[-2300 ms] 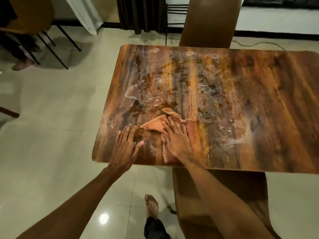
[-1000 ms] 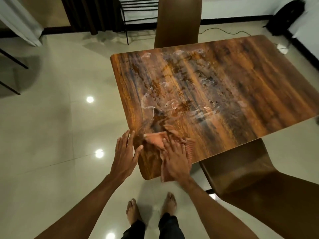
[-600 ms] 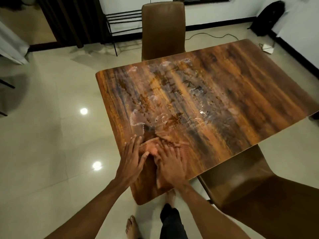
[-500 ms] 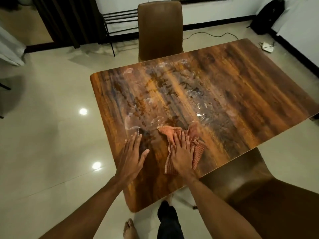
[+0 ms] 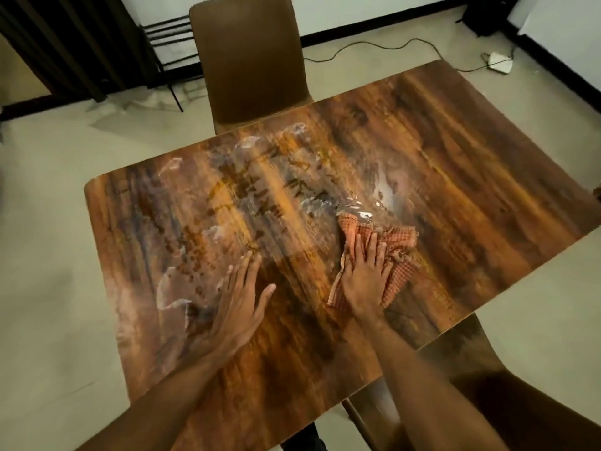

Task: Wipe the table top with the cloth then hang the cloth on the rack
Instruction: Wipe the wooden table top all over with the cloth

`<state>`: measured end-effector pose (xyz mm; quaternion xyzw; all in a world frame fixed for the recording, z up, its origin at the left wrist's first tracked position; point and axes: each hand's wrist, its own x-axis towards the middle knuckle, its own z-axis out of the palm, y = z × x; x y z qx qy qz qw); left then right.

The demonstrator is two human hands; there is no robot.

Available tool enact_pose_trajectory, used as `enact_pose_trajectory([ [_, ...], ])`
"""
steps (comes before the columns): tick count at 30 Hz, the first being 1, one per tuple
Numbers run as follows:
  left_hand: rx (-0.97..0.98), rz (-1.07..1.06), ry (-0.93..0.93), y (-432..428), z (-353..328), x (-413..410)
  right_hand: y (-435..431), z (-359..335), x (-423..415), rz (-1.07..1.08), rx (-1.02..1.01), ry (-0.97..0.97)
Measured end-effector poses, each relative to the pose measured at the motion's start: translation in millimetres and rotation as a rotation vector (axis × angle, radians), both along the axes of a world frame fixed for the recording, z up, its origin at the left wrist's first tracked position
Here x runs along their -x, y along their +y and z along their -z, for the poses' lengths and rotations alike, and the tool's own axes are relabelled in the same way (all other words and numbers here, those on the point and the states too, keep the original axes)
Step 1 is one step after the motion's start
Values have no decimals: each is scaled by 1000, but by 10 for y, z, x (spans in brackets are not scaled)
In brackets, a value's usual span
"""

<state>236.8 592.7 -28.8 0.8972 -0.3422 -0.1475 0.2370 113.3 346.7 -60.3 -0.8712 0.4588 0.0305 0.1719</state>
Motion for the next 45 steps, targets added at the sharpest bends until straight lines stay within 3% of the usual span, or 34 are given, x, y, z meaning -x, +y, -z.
enact_pose_trajectory([
  [2, -15, -7, 17, -143, 18, -63, 254, -8, -226, -124, 5, 12],
  [4, -22, -20, 19, -235, 59, -155, 492, 9, -408, -427, 18, -8],
  [6, -25, -23, 4, -266, 85, -261, 287, -9, -512, -559, -10, -62],
  [11, 25, -65, 5, -253, 63, -507, -837, 48, -535, -15, 40, -42],
  [13, 9, -90, -35, -212, 32, -612, -757, 16, -787, 10, 53, -21],
  [19, -40, -141, -73, -15, -23, -914, 460, 55, -1500, -708, 37, -103],
  [20, -39, -149, -82, 31, -30, -968, 374, 83, -1558, -685, 13, -110],
  [24, -15, -179, -80, 309, -57, -1155, 106, 87, -1702, -240, 27, -82],
  [25, -12, -182, -86, 376, -58, -1179, 249, 55, -1766, -227, 52, -71],
  [29, 14, -194, -54, 708, -29, -1276, 1537, 36, -1894, -737, 48, -83],
  [31, 40, -169, -34, 927, -8, -1376, 1867, 48, -1881, -883, 45, -104],
  [32, 52, -172, -28, 985, -1, -1411, 1785, 77, -1896, -839, 21, -119],
  [37, 126, -158, -19, 1623, 32, -1711, 1737, 37, -1931, -212, 15, -71],
  [39, 119, -132, 2, 1877, 45, -1801, 2396, -21, -1983, -252, 71, -98],
  [42, 111, -65, -23, 2207, 13, -1850, 3375, -33, -1876, -539, 23, -122],
  [45, 129, -7, -13, 2406, -32, -1832, 3406, -23, -1543, -453, -12, -108],
])
